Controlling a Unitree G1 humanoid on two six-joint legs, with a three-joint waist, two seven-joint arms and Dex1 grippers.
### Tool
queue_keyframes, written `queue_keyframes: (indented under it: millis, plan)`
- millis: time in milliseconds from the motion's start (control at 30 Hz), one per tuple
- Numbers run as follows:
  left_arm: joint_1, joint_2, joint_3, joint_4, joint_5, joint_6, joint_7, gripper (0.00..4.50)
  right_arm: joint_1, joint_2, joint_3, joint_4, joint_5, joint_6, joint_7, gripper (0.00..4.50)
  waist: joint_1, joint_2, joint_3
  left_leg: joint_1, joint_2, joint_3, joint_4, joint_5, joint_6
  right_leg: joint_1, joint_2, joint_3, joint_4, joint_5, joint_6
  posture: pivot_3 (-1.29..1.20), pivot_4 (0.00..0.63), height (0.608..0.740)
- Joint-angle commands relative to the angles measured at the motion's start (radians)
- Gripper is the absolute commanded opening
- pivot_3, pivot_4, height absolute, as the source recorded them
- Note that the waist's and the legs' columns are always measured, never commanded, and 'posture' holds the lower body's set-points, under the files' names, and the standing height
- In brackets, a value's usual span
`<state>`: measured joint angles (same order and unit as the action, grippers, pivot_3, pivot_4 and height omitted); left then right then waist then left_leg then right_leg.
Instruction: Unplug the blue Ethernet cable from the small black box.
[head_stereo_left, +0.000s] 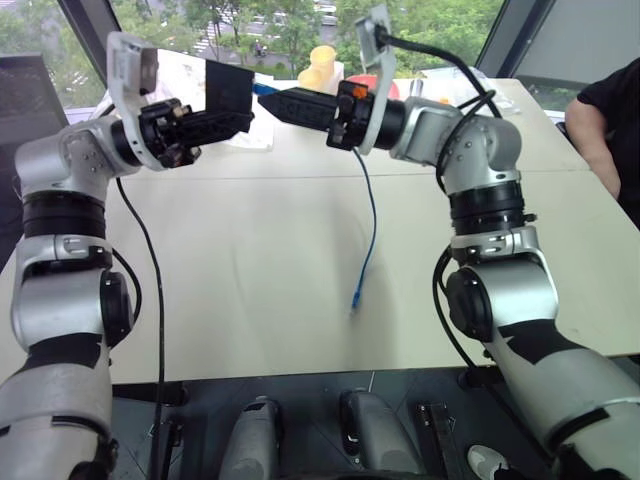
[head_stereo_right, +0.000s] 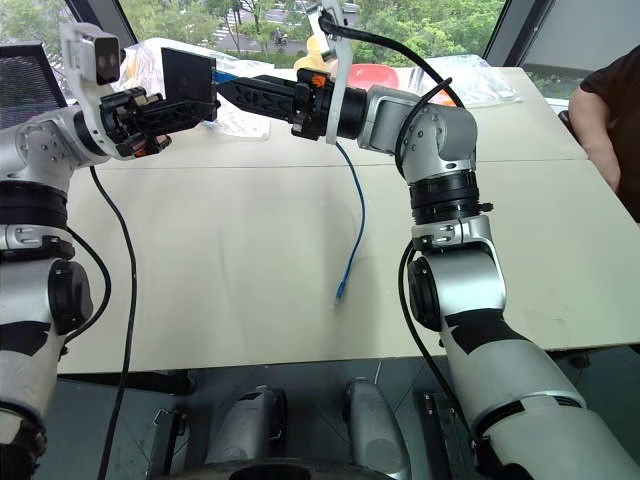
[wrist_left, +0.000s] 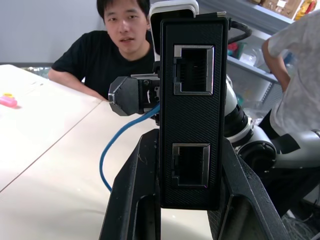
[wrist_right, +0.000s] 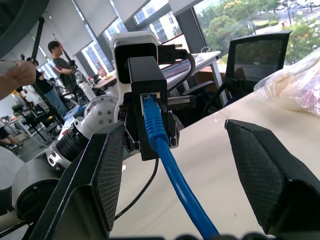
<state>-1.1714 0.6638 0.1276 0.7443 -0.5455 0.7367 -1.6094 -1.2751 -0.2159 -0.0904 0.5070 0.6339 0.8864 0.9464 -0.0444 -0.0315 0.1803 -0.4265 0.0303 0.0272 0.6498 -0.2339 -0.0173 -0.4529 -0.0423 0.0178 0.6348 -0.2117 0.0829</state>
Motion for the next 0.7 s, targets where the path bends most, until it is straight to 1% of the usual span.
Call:
queue_keyframes:
  millis: [33, 167, 500, 567, 600, 700]
  plan:
    - [-0.020, 0.005, 0.001, -0.019, -0.026, -0.003, -0.005, 0.54, -0.009, 0.006, -0.026, -0.023, 0.024, -0.004, -0.001, 1.99, 0.000, 0.000, 0.000, 0.000, 0.000, 0.000, 0.000, 0.000, 0.000, 0.000, 0.000, 0.000, 0.000, 0.000, 0.000, 0.00, 0.150, 0.740]
    - [-0.012, 0.006, -0.003, -0.025, -0.028, 0.000, -0.005, 0.54, -0.004, 0.016, -0.030, -0.033, 0.034, 0.001, -0.009, 0.02, 0.000, 0.000, 0.000, 0.000, 0.000, 0.000, 0.000, 0.000, 0.000, 0.000, 0.000, 0.000, 0.000, 0.000, 0.000, 0.00, 0.150, 0.740]
    - [-0.013, 0.008, 0.010, -0.019, -0.018, 0.001, -0.005, 0.54, 0.005, 0.028, -0.037, -0.048, 0.058, 0.011, -0.020, 0.02, 0.000, 0.000, 0.000, 0.000, 0.000, 0.000, 0.000, 0.000, 0.000, 0.000, 0.000, 0.000, 0.000, 0.000, 0.000, 0.00, 0.150, 0.740]
    - [-0.017, 0.014, 0.014, -0.013, -0.015, -0.002, -0.005, 0.54, 0.017, 0.021, -0.046, -0.059, 0.069, 0.024, -0.018, 0.87, 0.000, 0.000, 0.000, 0.000, 0.000, 0.000, 0.000, 0.000, 0.000, 0.000, 0.000, 0.000, 0.000, 0.000, 0.000, 0.00, 0.150, 0.740]
    - [-0.018, 0.017, 0.016, -0.011, -0.013, -0.003, -0.005, 0.54, 0.023, 0.017, -0.049, -0.066, 0.076, 0.029, -0.014, 1.20, 0.000, 0.000, 0.000, 0.000, 0.000, 0.000, 0.000, 0.000, 0.000, 0.000, 0.000, 0.000, 0.000, 0.000, 0.000, 0.00, 0.150, 0.740]
    - [-0.018, 0.026, 0.020, -0.007, -0.012, -0.006, -0.005, 0.54, 0.029, 0.008, -0.061, -0.064, 0.074, 0.036, -0.042, 2.70, 0.000, 0.000, 0.000, 0.000, 0.000, 0.000, 0.000, 0.000, 0.000, 0.000, 0.000, 0.000, 0.000, 0.000, 0.000, 0.00, 0.150, 0.740]
